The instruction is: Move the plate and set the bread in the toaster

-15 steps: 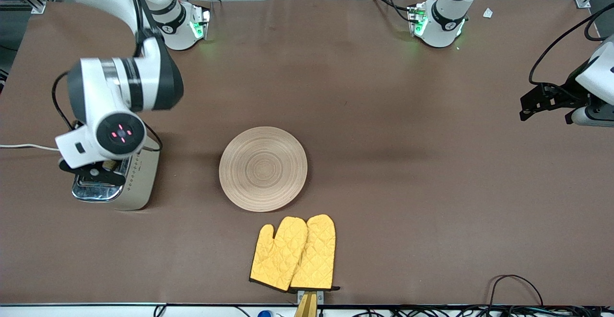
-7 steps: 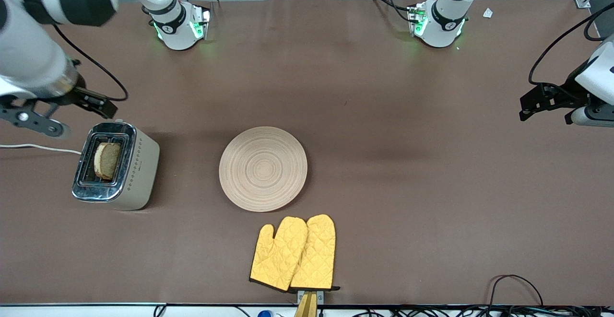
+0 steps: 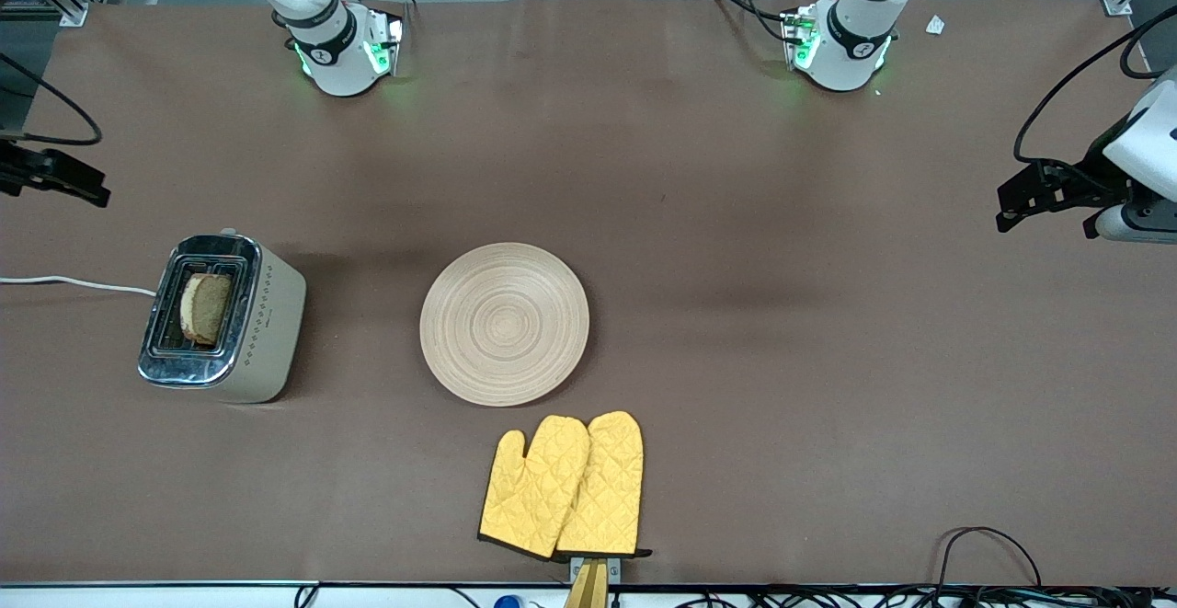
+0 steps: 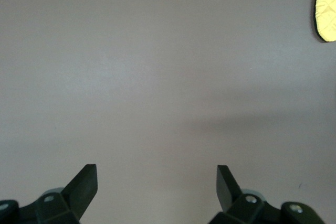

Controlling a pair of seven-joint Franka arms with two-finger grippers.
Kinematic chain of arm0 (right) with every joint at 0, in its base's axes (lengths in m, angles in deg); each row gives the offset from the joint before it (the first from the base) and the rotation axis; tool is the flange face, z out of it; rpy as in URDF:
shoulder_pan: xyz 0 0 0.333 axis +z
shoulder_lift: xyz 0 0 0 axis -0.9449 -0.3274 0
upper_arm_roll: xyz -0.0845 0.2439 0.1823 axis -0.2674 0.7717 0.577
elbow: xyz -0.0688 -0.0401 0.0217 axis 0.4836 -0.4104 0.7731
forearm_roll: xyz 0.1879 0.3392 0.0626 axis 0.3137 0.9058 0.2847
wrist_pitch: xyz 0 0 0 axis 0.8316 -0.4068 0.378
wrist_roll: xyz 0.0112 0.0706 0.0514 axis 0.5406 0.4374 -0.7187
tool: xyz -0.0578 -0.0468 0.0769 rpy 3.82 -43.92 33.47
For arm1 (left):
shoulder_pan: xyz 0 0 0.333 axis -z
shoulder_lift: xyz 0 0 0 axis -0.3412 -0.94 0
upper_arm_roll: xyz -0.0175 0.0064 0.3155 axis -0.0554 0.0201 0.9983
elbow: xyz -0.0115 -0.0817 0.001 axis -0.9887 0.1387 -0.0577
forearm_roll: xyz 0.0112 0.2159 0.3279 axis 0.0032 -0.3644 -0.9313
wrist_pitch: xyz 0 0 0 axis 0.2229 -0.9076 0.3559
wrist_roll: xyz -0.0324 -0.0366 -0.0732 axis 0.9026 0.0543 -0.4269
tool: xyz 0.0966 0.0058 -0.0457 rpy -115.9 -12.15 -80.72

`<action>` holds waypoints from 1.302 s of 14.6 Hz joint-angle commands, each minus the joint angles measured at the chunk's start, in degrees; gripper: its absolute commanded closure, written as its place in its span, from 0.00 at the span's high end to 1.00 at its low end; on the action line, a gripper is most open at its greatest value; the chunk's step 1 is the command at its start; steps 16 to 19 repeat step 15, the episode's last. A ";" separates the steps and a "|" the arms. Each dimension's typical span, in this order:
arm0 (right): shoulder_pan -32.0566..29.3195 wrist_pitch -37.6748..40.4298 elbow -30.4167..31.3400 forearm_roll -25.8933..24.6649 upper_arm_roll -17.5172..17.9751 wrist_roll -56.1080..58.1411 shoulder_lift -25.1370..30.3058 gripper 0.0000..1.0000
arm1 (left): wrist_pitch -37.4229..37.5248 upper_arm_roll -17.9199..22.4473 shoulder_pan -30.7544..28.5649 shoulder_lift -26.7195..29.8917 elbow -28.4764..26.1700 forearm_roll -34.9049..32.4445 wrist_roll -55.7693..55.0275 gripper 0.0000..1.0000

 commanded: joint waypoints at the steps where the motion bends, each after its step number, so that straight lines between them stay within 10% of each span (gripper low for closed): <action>1: -2.74 -1.88 2.16 1.45 2.03 4.69 2.01 1.00 | -0.22 -0.14 -0.17 0.61 -0.31 -0.54 0.16 1.00; 4: -3.36 -2.41 2.16 7.94 1.42 5.06 2.10 1.00 | -0.22 -0.14 -0.17 0.53 -0.31 -0.54 0.25 1.00; 19: -1.78 -1.62 1.46 5.59 1.95 4.53 1.84 1.00 | -0.22 -0.14 -0.26 -0.35 1.19 -0.54 -0.19 1.00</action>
